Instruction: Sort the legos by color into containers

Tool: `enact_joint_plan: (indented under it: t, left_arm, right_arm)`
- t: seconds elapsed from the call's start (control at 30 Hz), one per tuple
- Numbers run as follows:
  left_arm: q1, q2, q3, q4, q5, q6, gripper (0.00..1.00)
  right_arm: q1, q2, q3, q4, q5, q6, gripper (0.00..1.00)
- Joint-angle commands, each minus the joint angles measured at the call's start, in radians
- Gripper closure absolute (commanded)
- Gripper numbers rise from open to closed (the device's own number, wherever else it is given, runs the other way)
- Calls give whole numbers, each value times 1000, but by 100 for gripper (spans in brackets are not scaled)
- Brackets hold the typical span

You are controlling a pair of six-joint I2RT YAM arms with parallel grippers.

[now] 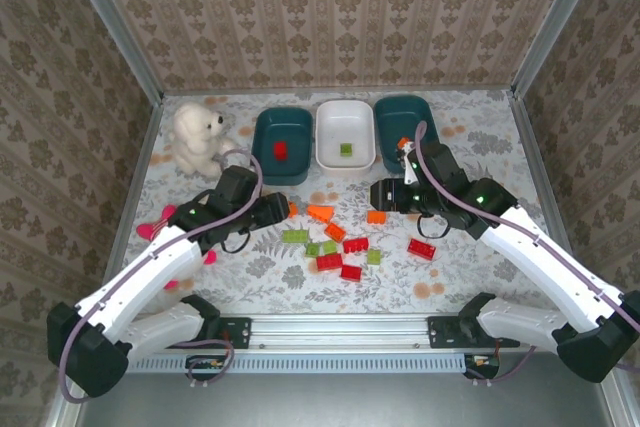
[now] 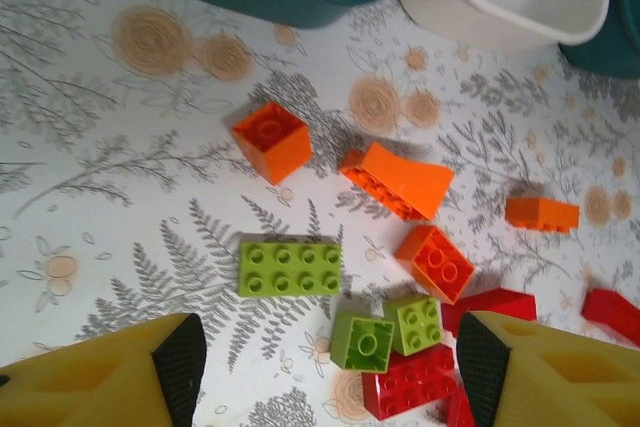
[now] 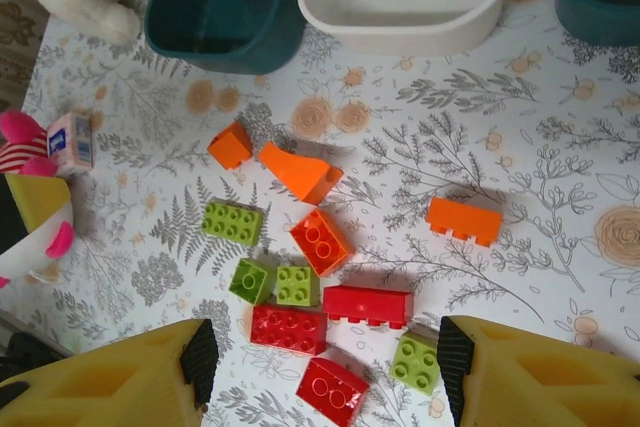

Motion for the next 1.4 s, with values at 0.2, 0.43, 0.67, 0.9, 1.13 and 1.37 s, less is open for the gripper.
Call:
enact_joint_plan:
  t: [0.2,0.43,0.67,0.9,1.13,1.37]
  left_arm:
    - [-221,297,172,94,132,375,35]
    - [-438,645,459,107,175,619,29]
    - [-545,911,684,147,192,751,24]
    - [-603,1095,842,160,110,847,13]
    - [-627,1204,919,219,28,913,8]
    - [-635,1282,975,232,-9,961,7]
  right_arm:
    - [0,-63,47,-131,167,83,37]
    - [-19,-149,179,-295,314,155,35]
    - [-37,-226,297,-362,342,191,26]
    - [-39,-269,324,-412,327,206,25]
    - [-42,-299,342,-459,330,197,24]
    - [-43,-297,342,-476,312,188,23]
